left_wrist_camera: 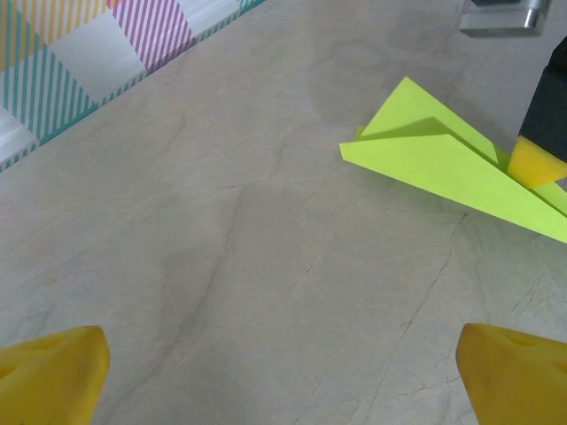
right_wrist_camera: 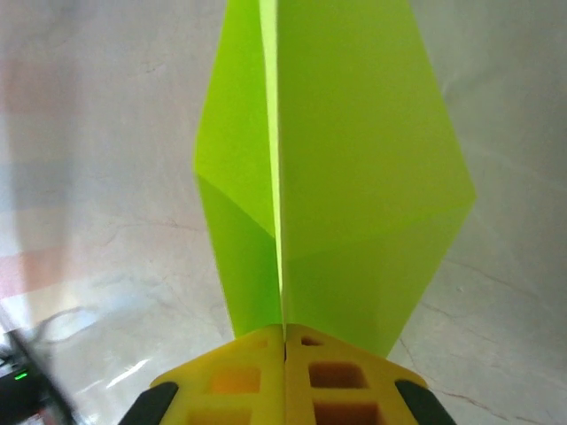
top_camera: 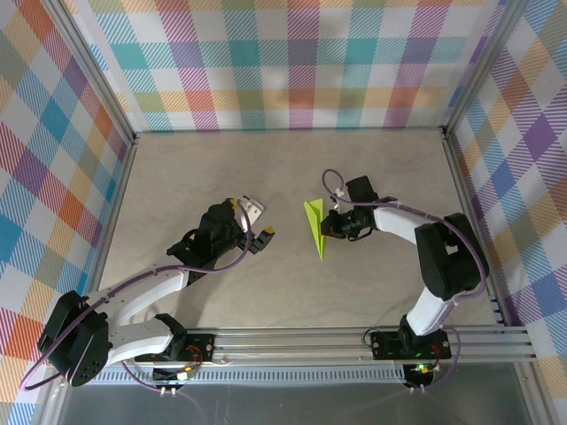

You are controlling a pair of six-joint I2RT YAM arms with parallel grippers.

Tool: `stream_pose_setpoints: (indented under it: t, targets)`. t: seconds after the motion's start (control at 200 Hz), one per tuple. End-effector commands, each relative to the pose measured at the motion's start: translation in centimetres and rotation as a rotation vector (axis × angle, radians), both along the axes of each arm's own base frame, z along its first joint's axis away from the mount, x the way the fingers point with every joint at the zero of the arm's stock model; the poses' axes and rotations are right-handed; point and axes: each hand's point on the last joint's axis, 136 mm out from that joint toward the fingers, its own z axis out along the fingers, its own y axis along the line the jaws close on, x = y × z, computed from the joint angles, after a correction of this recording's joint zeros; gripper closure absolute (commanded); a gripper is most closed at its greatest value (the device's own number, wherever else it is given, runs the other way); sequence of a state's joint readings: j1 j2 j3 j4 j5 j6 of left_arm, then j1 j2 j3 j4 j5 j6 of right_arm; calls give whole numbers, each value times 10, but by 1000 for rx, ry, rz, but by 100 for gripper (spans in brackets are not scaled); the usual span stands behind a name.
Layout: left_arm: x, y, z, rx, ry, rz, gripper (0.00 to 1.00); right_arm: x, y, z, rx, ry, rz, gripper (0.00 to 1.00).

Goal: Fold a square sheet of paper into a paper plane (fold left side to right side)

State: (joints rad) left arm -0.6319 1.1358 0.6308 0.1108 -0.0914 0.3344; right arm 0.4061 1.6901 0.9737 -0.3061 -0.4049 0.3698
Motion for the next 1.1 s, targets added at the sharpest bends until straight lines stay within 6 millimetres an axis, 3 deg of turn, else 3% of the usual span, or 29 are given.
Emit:
stream_pose_setpoints:
  t: [0.0,0.195,0.375,0.59,1.095]
  targets:
    - [5,3,12,-5,-30,16,0,-3,-17,-5,-259,-68,11,97]
    - [6,4,11,0,-30,22,0,2,-7,-15,-405,-153,23,97]
    - [6,4,11,0,-32,23,0,-2,7,-20,-388,-164,53,94]
    - [6,4,11,0,-30,20,0,-7,15,-23,-338,-146,77,83]
    - [7,3,9,6,-22,20,0,-11,25,-28,-365,-132,130,81]
